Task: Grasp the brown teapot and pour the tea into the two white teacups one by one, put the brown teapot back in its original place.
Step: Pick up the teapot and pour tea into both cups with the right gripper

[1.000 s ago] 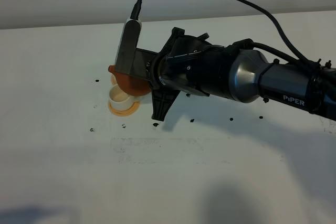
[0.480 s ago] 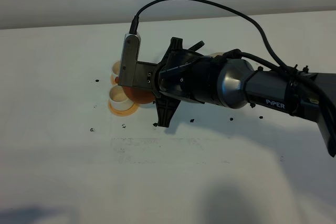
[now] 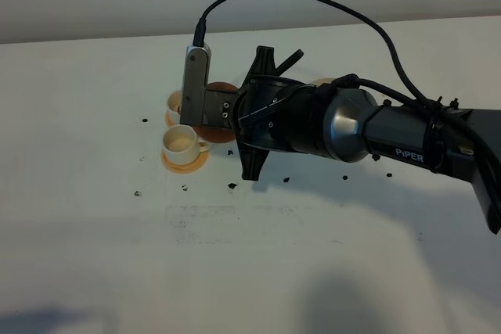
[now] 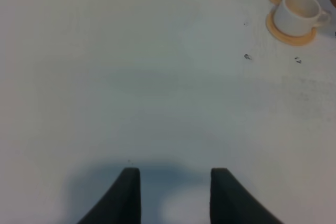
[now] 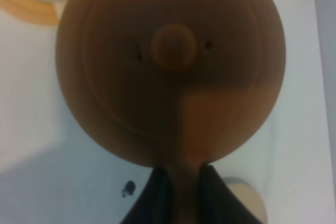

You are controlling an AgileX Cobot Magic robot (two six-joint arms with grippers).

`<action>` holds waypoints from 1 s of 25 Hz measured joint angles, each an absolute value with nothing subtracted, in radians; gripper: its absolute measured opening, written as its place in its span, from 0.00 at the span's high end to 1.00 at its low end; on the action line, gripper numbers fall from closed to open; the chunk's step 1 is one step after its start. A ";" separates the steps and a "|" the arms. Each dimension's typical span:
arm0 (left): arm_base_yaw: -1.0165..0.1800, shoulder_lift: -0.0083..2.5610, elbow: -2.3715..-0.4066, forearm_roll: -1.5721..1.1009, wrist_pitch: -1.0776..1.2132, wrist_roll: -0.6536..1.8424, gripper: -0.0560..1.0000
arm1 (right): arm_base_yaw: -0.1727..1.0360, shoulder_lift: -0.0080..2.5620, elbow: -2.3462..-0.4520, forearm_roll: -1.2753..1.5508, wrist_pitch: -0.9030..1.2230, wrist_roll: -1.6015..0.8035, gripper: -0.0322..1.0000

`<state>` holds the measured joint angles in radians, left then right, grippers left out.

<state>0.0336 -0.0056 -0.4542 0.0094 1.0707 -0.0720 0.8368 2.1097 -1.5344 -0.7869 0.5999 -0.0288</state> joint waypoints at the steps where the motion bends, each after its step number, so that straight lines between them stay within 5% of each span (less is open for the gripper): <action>1: 0.034 -0.006 -0.454 0.009 1.071 -0.072 0.65 | 0.837 2.110 -1.534 -0.793 0.603 -0.028 0.88; 25: 0.034 -0.006 -0.454 0.009 1.071 -0.072 0.65 | 0.837 2.110 -1.534 -0.939 0.610 -0.011 0.88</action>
